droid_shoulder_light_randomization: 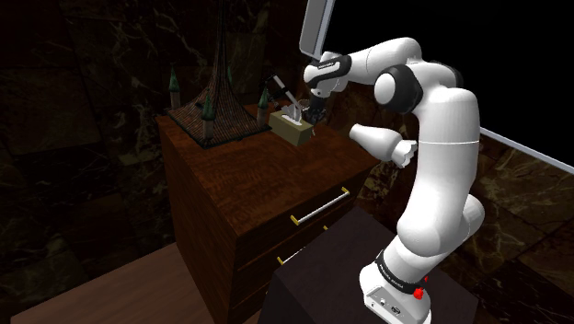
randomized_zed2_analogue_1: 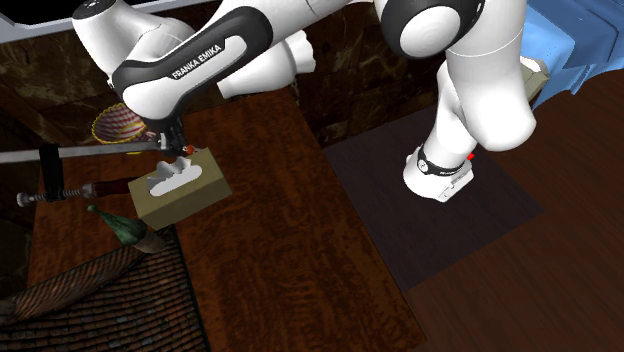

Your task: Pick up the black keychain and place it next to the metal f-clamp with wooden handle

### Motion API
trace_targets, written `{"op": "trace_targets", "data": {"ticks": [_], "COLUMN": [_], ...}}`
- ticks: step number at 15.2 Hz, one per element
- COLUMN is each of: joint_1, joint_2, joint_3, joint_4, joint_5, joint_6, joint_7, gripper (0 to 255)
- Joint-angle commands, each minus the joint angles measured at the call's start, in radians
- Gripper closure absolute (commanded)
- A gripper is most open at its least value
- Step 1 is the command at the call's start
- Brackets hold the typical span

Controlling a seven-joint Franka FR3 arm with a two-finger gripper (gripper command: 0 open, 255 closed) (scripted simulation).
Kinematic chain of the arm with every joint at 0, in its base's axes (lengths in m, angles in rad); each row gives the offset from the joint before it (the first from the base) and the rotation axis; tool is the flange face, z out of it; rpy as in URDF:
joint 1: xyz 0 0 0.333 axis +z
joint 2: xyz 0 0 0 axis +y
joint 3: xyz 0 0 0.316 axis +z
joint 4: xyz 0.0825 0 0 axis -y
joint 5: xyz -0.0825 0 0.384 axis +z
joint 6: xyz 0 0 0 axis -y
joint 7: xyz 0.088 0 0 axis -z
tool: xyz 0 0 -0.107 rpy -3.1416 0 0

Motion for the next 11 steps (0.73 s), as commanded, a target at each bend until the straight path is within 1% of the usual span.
{"op": "trace_targets", "data": {"ticks": [1,3,4,9,11], "joint_1": [0.001,0.001,0.002,0.001,0.002], "joint_2": [0.005,0.005,0.006,0.005,-0.020], "joint_3": [0.001,0.001,0.001,0.001,-0.003], "joint_4": [-0.011,-0.011,-0.014,-0.011,0.020], "joint_5": [0.000,0.000,0.000,0.000,-0.008], "joint_6": [-0.001,-0.001,0.002,-0.001,-0.056], "joint_7": [0.000,0.000,0.001,0.000,0.005], "gripper": [255,255,0,0,0]}}
